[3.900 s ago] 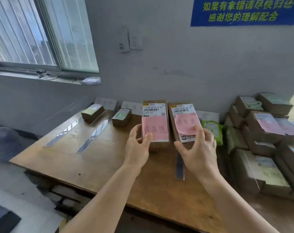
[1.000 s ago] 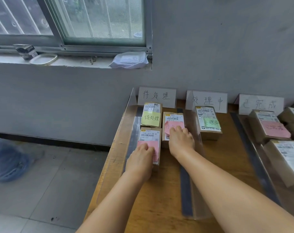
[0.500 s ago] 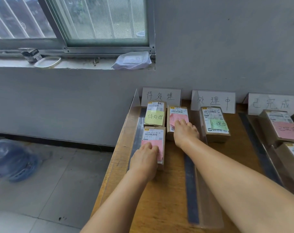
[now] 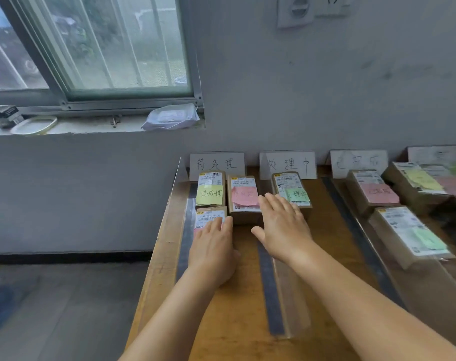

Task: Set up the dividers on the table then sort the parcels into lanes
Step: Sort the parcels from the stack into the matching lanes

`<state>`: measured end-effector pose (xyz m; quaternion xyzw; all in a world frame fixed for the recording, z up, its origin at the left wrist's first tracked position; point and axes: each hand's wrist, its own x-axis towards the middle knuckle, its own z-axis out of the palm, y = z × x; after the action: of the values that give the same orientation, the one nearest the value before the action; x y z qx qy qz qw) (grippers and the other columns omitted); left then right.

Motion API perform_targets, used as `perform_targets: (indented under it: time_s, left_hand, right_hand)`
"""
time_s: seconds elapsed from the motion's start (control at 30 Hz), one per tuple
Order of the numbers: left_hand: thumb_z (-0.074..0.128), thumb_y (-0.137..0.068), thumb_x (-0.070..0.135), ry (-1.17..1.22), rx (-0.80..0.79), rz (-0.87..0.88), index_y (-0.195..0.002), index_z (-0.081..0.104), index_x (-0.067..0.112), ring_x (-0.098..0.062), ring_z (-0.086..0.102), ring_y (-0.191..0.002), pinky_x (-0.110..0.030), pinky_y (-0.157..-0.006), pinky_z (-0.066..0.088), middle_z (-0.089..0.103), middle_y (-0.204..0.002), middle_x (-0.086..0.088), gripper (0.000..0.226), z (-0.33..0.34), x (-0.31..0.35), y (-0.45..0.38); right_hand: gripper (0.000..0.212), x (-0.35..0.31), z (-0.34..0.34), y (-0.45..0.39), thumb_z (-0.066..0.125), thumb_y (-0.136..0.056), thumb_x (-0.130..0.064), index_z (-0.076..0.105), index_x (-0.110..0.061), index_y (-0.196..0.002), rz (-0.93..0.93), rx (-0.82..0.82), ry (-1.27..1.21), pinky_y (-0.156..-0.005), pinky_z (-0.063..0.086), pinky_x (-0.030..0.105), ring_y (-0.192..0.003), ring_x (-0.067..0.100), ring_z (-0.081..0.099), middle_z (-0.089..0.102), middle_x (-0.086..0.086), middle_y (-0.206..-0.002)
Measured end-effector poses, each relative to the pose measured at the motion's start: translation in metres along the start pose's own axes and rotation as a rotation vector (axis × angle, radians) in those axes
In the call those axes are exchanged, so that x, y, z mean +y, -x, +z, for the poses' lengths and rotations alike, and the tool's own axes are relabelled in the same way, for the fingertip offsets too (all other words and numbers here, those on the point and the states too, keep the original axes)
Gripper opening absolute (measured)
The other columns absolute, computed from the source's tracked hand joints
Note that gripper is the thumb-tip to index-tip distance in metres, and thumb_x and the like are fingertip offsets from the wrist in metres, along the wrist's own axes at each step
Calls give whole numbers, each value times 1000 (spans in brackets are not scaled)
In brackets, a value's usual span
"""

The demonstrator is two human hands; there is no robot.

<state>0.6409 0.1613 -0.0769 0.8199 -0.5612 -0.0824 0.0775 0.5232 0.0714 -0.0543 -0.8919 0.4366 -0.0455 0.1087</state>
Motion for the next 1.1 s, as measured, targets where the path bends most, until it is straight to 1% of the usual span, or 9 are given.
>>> perform_targets:
  time_s: [0.13,0.23,0.4,0.53,0.7,0.87,1.1]
  left_hand:
    - [55,-93,28,31,33,72,-151,14,25,-20,31,-137,-32,-108,28,28,-151,3,71,-11,31,10]
    - [56,-93,35,63,28,134,-152,13,24,-20,29,-139,-33,-110,28,27,-153,3,74,-16,61,19]
    - [54,-94,41,77,38,227,-153,12,25,-20,26,-142,-33,-114,24,25,-156,2,75,-18,121,41]
    - [55,-93,39,83,21,286,-152,14,26,-20,27,-142,-34,-113,25,26,-156,2,73,-10,177,62]
    - [54,-94,36,100,-5,343,-152,15,27,-20,27,-142,-34,-114,25,27,-155,4,70,8,256,92]
    - [52,-95,40,130,-37,383,-152,18,28,-18,28,-142,-36,-116,23,28,-155,5,68,23,338,120]
    - [52,-96,40,128,-41,495,-152,18,24,-17,30,-141,-35,-116,27,30,-155,4,68,42,439,151]
  right_hand:
    - [73,23,-16,39,47,-96,-47,10,-20,-152,63,28,-17,-119,5,37,-148,18,4,10,0,-160]
    - [71,45,-26,69,46,-96,-46,11,-21,-152,112,51,-41,-119,6,36,-147,17,6,12,-1,-160]
    - [71,89,-41,123,44,-97,-47,8,-24,-153,203,72,-82,-119,7,35,-148,15,4,10,-4,-160]
    - [73,136,-56,168,44,-96,-50,7,-24,-153,281,103,-96,-118,8,34,-147,14,6,10,-5,-160]
    - [72,200,-75,230,46,-95,-50,13,-22,-152,334,146,-68,-117,14,34,-145,15,15,19,-4,-158]
    - [74,264,-93,290,47,-94,-51,11,-23,-153,402,145,-89,-118,12,35,-147,15,11,15,-4,-160]
    - [71,347,-115,365,48,-94,-50,19,-20,-151,467,238,-72,-117,17,35,-145,16,18,24,-4,-156]
